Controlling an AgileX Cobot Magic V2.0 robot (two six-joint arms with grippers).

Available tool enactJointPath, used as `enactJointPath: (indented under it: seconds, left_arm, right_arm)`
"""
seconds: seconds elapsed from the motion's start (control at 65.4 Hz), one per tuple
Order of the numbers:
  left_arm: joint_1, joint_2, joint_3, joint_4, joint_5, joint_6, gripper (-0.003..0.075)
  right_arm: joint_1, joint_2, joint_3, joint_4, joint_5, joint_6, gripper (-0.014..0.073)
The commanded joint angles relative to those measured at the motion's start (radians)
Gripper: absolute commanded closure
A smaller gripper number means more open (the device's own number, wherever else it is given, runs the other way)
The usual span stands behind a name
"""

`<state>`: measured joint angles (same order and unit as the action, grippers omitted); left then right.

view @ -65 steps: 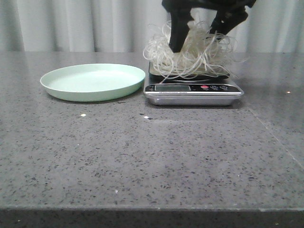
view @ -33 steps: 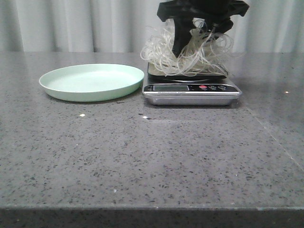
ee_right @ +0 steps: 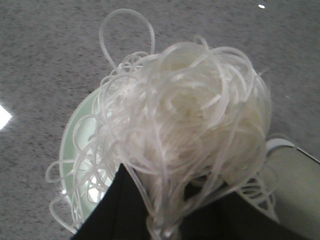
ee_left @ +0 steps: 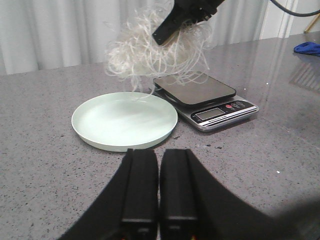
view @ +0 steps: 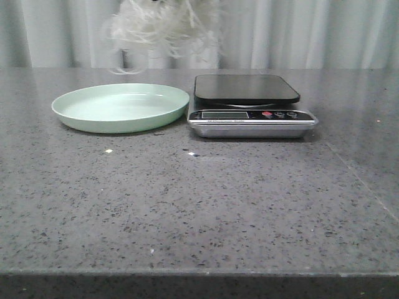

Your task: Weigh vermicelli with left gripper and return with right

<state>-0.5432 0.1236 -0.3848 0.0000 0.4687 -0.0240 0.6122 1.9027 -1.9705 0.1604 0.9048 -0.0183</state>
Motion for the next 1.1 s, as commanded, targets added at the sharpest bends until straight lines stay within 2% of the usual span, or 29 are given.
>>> enactJointPath:
  seconds: [0.0, 0.168, 0.291, 0.337, 0.474, 0.658, 0.765, 0.872, 1.086]
  left_arm:
    - [-0.002, 0.013, -0.027, -0.012, -0.078, -0.009, 0.0588]
    - [-0.002, 0.013, -0.027, -0.012, -0.078, -0.009, 0.0588]
    - [-0.002, 0.013, -0.027, -0.012, -0.078, -0.009, 0.0588]
    - [-0.002, 0.013, -0.027, -0.012, -0.078, -0.009, 0.0588]
    - [-0.002, 0.013, -0.027, -0.012, -0.078, -0.009, 0.0588]
    - [-0.002, 0.013, -0.027, -0.012, -0.078, -0.009, 0.0588]
    - [-0.002, 0.013, -0.027, -0.012, -0.078, -0.009, 0.0588]
    - [-0.002, 0.013, -0.027, -0.012, -0.078, -0.009, 0.0588]
    - [-0.002, 0.013, -0.027, -0.012, -0.078, -0.009, 0.0588]
  right_arm:
    - [0.028, 0.004, -0.050, 0.010, -0.078, -0.007, 0.0426]
    - [0.043, 0.093, -0.052, 0.036, -0.058, -0.007, 0.0403]
    - [0.043, 0.112, -0.052, 0.063, -0.046, -0.007, 0.0223]
    - [0.043, 0.108, -0.058, 0.063, -0.047, -0.007, 0.0126]
    - [0.041, 0.077, -0.092, 0.044, -0.015, -0.007, 0.0001]
    - [0.020, -0.018, -0.086, -0.001, 0.018, -0.007, -0.0006]
    - [0.018, -0.093, -0.023, -0.052, -0.031, -0.007, -0.0006]
    - [0.015, -0.215, 0.124, -0.075, -0.098, -0.007, -0.0006]
    - [-0.012, -0.535, 0.560, -0.075, -0.292, -0.007, -0.0006]
